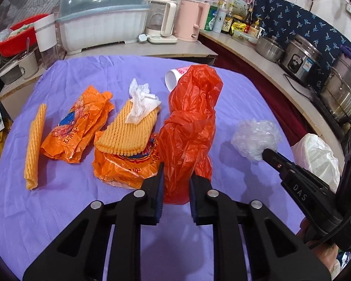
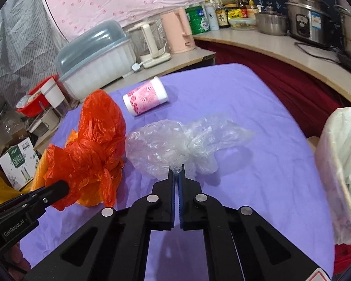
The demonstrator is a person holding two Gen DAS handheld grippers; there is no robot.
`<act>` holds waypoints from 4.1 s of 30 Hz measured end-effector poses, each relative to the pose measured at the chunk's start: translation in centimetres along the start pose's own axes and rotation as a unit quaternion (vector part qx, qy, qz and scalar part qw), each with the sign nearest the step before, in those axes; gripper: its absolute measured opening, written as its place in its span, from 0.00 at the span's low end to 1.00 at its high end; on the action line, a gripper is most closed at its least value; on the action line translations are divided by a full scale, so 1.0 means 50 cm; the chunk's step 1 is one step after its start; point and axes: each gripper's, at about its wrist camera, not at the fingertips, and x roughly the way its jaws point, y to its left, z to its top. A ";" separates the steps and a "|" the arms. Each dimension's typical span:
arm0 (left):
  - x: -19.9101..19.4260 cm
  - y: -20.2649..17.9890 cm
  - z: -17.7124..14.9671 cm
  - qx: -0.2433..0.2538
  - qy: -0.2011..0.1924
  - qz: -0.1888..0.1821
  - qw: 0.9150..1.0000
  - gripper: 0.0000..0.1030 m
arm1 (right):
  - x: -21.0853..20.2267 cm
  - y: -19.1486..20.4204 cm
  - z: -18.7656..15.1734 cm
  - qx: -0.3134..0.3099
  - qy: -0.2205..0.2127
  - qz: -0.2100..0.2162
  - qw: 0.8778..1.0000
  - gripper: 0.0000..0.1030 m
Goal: Collect trash
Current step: 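Carry both plastic bags over the trash bin and lower them toward it, then open both grippers over the bin and move both tools back over the table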
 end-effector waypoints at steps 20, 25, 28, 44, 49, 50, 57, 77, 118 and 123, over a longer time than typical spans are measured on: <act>-0.148 -0.243 -0.004 0.074 -0.050 -0.070 0.994 0.16 | -0.308 -0.181 0.014 0.046 -0.120 -0.064 0.990 0.03; -0.149 -0.350 -0.023 0.111 -0.041 -0.102 0.988 0.16 | -0.372 -0.270 -0.002 0.074 -0.136 -0.093 0.984 0.03; -0.140 -0.410 -0.035 0.131 -0.030 -0.122 0.983 0.16 | -0.401 -0.317 -0.016 0.091 -0.142 -0.107 0.980 0.03; -0.053 -0.645 -0.063 0.201 0.013 -0.157 0.967 0.16 | -0.430 -0.483 -0.057 0.138 -0.139 -0.151 0.969 0.03; -0.026 -0.674 -0.060 0.206 0.022 -0.157 0.966 0.16 | -0.424 -0.505 -0.056 0.143 -0.135 -0.154 0.968 0.03; -0.022 -0.677 -0.059 0.205 0.022 -0.157 0.966 0.16 | -0.423 -0.506 -0.057 0.143 -0.134 -0.154 0.968 0.03; 0.003 -0.686 -0.047 0.198 0.023 -0.157 0.967 0.20 | -0.406 -0.508 -0.048 0.142 -0.130 -0.156 0.969 0.03; -0.014 -0.604 0.010 0.139 -0.027 -0.134 0.981 0.63 | -0.376 -0.479 -0.014 0.121 -0.143 -0.154 0.970 0.47; -0.126 -0.089 0.008 0.000 -0.074 0.023 0.997 0.66 | -0.282 -0.034 -0.013 0.002 -0.099 -0.024 0.995 0.53; -0.129 0.016 -0.007 -0.025 -0.068 0.062 0.995 0.66 | -0.233 0.040 -0.024 -0.017 -0.078 -0.001 0.997 0.53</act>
